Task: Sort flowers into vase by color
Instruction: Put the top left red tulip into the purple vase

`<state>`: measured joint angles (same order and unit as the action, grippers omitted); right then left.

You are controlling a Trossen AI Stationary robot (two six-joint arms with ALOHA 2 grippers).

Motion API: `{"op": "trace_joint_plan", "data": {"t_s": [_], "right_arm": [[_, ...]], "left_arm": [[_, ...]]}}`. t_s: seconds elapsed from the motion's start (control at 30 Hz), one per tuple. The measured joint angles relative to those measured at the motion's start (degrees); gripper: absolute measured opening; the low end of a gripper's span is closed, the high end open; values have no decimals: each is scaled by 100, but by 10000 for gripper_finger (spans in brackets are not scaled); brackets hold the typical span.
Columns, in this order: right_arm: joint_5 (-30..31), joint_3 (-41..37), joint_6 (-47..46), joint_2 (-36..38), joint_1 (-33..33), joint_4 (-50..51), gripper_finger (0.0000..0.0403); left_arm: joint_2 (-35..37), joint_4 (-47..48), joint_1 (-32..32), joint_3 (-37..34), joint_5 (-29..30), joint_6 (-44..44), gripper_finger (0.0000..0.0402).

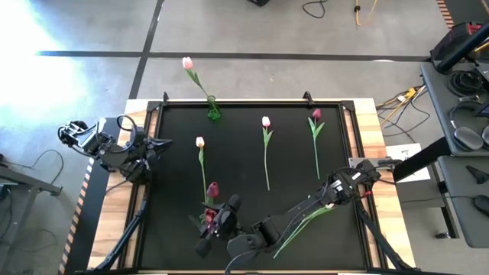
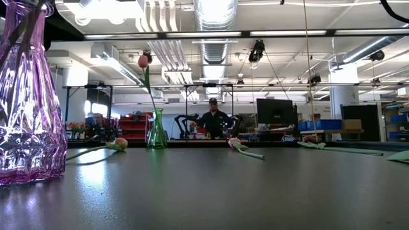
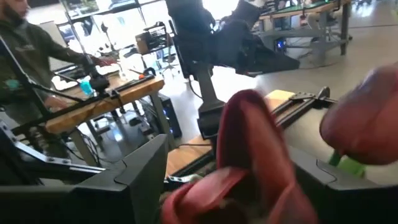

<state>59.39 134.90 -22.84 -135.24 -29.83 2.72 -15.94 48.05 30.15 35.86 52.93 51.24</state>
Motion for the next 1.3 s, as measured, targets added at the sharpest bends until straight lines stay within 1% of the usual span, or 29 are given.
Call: {"op": "trace_joint_plan", "data": {"t_s": [0.27,0.4,0.5,0.6,0.67,0.8,1.03,1.13,1.3], "right_arm": [[15,7,31,309,-27,29,235],[-278,10,-28,461,-27,48,235],[-388,10,-55,532,-14,44,235],[-362,10,-11,551,-7,39,235],[-148,10,-20,551,-3,46,237],[-36,10,-57,551,14,-4,251],[-138,10,-205,609,12,-124,274],[-252,10,-316,702,12,-118,275],[-263,10,-313,858,12,28,270]], "left_arm": [[0,-4,1,-1,-145,-213,0],[0,-14,2,-2,-166,-212,0],[2,-20,0,-2,-168,-218,0],[2,-17,1,-2,-201,-264,0],[2,-17,0,-2,-259,-276,0],[2,-15,2,-2,-321,-432,0],[2,-24,0,-2,-413,-436,0],[2,-127,2,-2,-450,-427,0],[5,-164,2,-2,-511,-428,0]]}}
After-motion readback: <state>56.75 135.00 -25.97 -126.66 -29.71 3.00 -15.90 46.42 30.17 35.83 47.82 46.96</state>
